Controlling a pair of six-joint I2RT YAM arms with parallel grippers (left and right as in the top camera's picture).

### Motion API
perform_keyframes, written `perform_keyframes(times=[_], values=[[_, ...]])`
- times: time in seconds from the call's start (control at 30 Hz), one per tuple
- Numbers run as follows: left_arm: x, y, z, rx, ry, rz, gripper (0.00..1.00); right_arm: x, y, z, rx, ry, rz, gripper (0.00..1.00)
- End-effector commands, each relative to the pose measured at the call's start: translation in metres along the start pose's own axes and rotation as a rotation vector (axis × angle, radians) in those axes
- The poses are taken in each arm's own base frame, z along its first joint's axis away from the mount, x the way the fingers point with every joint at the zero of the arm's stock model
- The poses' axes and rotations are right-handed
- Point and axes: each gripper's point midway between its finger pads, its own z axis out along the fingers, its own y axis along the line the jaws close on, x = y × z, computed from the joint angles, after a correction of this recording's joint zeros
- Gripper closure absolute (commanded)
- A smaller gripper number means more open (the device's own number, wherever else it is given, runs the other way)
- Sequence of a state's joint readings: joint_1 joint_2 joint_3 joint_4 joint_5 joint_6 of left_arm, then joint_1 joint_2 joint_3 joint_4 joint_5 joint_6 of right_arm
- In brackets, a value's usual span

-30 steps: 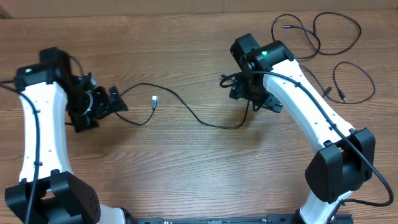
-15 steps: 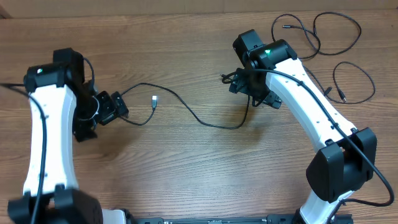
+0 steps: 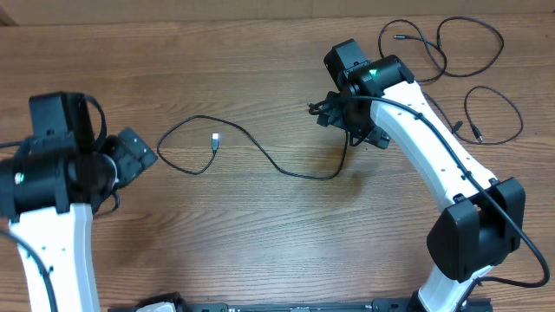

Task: Untangle cables

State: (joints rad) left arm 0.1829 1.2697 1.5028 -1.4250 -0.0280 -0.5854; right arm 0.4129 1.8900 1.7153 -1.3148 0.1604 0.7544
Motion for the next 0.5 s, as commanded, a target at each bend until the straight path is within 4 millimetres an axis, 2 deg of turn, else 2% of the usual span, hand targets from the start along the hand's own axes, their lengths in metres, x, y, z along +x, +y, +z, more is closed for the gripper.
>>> perform_keyframes(times=[0.0,0.27,0.47], values=[[-0.005,0.002,0.023,-0.054,0.028,-0.085,0.00,-0.003,0.003,0.000,-0.011,-0.005,-0.001,0.00],[-0.001,0.003,0.086,-0.140,0.137,-0.128,0.01,-0.001,0.001,0.002,-0.001,0.004,-0.076,0.00],[0.002,0.005,0.133,-0.163,0.152,-0.124,0.01,-0.001,0.002,0.006,0.004,0.009,-0.077,0.00]])
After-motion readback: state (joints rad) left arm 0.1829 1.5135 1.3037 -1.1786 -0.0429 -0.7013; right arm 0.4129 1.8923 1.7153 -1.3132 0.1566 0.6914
